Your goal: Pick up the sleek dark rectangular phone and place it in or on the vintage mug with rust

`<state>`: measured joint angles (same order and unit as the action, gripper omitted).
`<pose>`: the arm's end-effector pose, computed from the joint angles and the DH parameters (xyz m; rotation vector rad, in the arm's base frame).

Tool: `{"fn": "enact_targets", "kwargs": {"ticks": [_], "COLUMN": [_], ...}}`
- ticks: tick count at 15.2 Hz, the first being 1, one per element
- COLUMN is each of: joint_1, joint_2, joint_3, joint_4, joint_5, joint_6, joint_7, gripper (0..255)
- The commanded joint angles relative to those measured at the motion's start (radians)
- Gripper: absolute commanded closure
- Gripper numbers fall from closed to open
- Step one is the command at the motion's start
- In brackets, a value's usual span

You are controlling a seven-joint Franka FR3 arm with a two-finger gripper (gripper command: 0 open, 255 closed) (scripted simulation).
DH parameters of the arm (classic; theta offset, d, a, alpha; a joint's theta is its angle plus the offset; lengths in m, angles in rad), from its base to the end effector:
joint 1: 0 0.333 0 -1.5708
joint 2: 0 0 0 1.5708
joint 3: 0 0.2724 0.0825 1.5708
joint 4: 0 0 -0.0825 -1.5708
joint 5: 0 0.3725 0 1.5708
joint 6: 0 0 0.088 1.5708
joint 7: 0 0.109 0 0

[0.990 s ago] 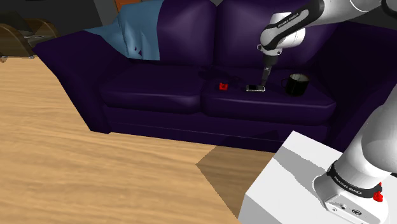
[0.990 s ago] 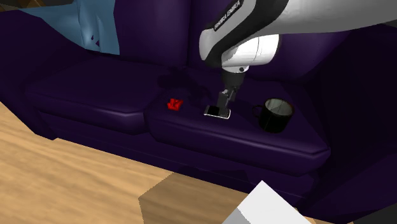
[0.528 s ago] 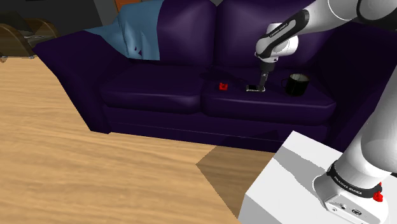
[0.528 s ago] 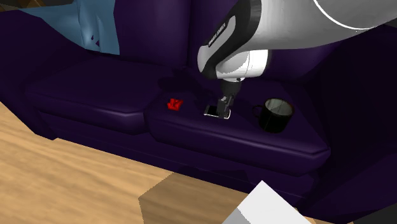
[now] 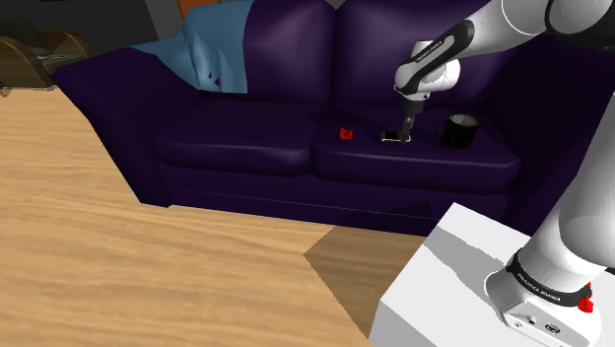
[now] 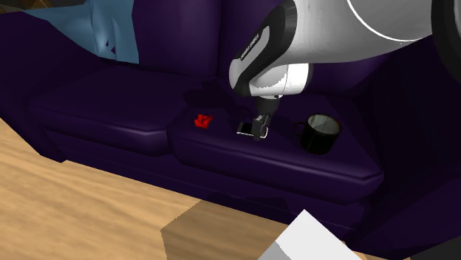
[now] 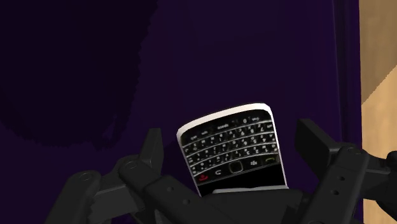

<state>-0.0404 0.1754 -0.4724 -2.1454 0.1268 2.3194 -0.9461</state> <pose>0.4775 -0.2655 0.2945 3.0889 0.5538 0.0392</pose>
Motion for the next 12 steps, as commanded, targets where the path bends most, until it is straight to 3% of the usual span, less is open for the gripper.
{"fn": "enact_targets", "kwargs": {"ticks": [1, 2, 3, 12], "joint_1": [0.000, 0.000, 0.000, 0.000], "joint_2": [0.000, 0.000, 0.000, 0.000], "joint_3": [0.000, 0.000, 0.000, 0.000], "joint_4": [0.000, 0.000, 0.000, 0.000], "joint_5": [0.000, 0.000, 0.000, 0.000], "joint_6": [0.000, 0.000, 0.000, 0.000], "joint_7": [0.000, 0.000, 0.000, 0.000], "gripper": [0, 0, 255, 255]}}
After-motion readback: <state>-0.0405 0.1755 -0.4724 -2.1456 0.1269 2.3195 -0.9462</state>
